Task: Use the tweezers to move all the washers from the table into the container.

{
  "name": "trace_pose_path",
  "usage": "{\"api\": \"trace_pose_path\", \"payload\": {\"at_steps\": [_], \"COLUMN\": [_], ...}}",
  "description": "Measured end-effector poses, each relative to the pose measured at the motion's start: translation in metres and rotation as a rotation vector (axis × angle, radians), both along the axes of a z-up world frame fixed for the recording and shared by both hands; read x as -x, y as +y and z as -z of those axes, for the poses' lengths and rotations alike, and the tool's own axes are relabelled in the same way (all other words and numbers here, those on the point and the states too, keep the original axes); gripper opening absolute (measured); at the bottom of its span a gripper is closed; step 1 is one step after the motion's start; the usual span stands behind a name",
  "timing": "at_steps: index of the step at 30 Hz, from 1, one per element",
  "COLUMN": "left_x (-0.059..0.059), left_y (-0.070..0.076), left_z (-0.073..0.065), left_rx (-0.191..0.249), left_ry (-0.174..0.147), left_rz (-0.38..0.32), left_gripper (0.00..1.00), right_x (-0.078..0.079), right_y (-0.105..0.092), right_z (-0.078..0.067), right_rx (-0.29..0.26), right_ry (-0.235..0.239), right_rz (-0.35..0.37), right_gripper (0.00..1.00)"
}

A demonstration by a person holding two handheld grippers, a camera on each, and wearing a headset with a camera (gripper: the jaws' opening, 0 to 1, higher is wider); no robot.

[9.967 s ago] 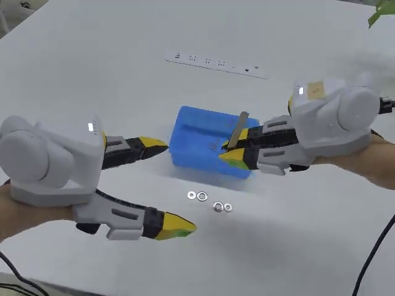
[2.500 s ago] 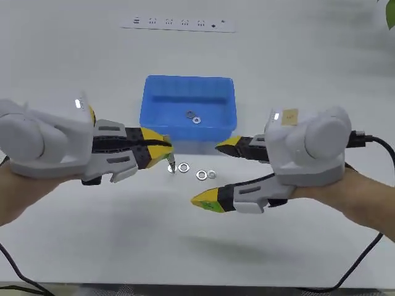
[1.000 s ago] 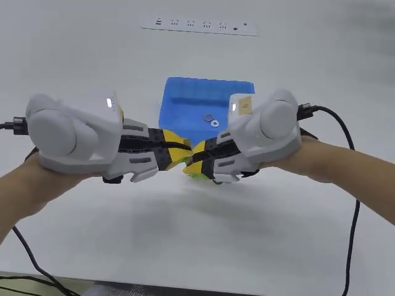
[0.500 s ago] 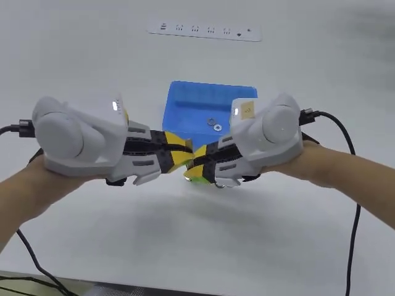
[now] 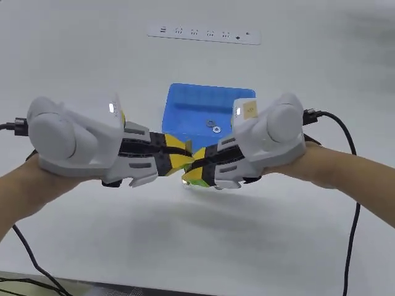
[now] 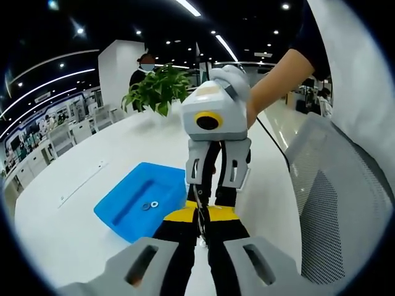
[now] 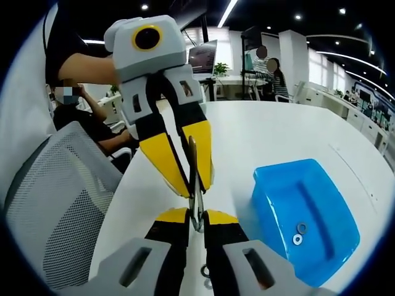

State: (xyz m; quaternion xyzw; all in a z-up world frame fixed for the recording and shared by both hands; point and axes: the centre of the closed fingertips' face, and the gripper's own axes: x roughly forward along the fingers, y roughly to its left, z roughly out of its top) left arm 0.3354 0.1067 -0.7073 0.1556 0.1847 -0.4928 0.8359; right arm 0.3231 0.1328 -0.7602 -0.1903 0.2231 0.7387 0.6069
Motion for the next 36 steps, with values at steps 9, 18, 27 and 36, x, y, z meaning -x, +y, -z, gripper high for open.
{"api": "trace_pose_path", "payload": {"at_steps": [9,18,27,36], "left_x": [0.0,-0.005,0.0,0.004], "left_y": [-0.003,0.0,0.004,0.022], "left_z": [-0.007,-0.016,-0.03,-0.039], "left_rx": [0.002,0.006,0.045,0.07], "left_ry": [-0.014,-0.051,-0.071,-0.092], "left_rz": [0.017,-0.032,-0.048,-0.147], "left_gripper": [0.08,0.13,0.21,0.37], "right_x": [0.001,-0.004,-0.004,-0.029], "right_y": [-0.002,-0.004,-0.004,-0.01], "right_z": [-0.006,-0.014,-0.023,-0.056], "right_rx": [-0.015,0.015,0.016,-0.035], "right_ry": [0.003,-0.081,-0.105,-0.145], "right_rz": [-0.021,-0.034,-0.032,0.036], "right_gripper": [0.09,0.09,0.09,0.09]}}
